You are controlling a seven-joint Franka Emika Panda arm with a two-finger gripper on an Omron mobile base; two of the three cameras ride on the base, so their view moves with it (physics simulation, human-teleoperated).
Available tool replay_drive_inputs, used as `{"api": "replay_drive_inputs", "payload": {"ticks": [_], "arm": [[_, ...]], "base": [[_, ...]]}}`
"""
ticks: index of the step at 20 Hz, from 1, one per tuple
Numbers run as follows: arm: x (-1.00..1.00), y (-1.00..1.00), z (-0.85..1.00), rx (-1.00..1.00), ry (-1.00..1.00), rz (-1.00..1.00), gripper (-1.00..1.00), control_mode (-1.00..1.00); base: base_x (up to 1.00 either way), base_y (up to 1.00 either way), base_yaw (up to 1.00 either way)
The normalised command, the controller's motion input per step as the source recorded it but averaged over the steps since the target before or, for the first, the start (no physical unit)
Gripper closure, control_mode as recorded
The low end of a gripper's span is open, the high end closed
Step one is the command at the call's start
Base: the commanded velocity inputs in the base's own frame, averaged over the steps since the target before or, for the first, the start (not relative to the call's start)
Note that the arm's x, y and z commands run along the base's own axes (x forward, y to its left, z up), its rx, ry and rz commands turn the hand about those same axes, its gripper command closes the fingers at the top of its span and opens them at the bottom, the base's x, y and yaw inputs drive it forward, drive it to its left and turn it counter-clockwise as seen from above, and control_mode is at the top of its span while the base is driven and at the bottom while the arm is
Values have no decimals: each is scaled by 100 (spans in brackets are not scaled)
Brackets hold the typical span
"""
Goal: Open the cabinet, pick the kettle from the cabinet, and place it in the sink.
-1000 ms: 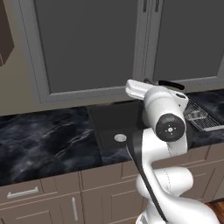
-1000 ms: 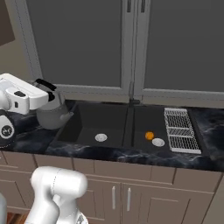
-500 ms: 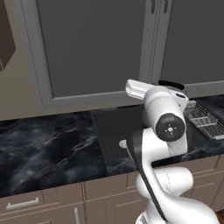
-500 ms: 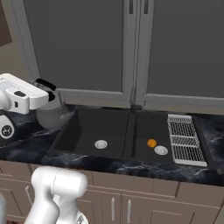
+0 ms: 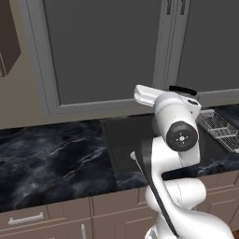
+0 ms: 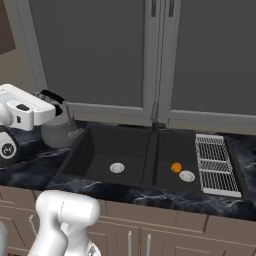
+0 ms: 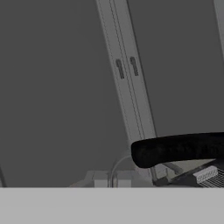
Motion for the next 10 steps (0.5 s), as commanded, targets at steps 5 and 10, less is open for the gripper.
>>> {"api": "replay_drive_inputs", "payload": {"ticks": [5,10], "arm": [[0,0,0,0,0,0,100,100],[0,0,0,0,0,0,100,100]], "base": [[43,0,7],[3,-4,2]]}}
